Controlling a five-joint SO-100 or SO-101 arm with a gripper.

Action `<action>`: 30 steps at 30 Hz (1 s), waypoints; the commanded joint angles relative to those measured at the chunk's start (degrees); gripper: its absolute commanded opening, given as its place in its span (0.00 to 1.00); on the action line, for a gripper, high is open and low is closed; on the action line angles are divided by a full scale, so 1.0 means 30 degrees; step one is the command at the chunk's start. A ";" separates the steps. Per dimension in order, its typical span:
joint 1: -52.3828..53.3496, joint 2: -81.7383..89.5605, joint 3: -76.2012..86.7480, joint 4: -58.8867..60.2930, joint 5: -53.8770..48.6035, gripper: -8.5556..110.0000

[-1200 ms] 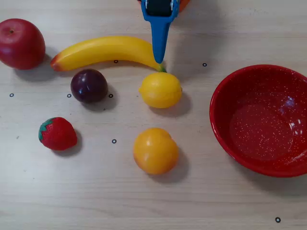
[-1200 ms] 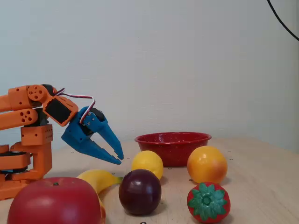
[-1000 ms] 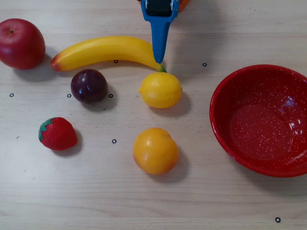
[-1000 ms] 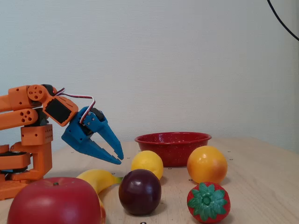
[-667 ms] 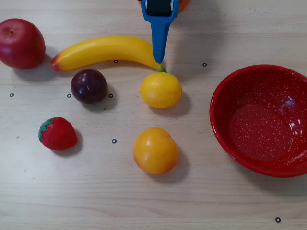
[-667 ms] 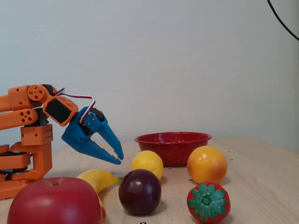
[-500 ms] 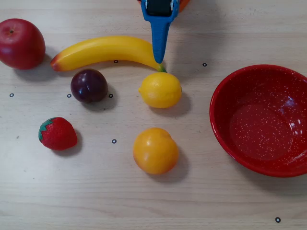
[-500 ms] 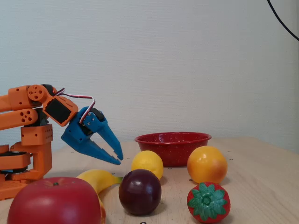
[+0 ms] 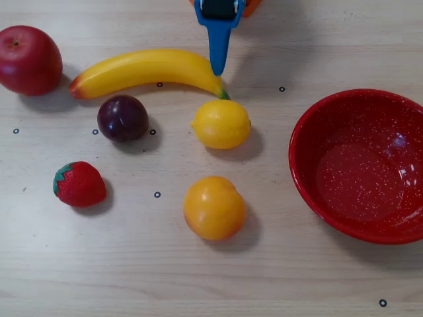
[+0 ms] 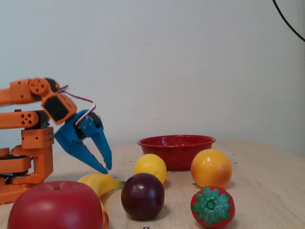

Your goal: Put the lemon in the red bowl.

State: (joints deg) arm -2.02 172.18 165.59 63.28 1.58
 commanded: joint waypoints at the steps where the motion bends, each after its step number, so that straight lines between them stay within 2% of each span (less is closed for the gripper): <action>1: -0.0322 -0.0879 -0.2725 0.0293 0.1025 0.07; 6: -0.0205 -0.2549 -0.4687 0.1230 0.2607 0.07; 18: -0.0029 -0.7500 -1.0781 0.4072 0.2402 0.07; 30: -0.0967 -1.1865 -1.5439 0.8174 0.4629 0.10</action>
State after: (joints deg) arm -1.93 137.64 126.04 86.66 12.13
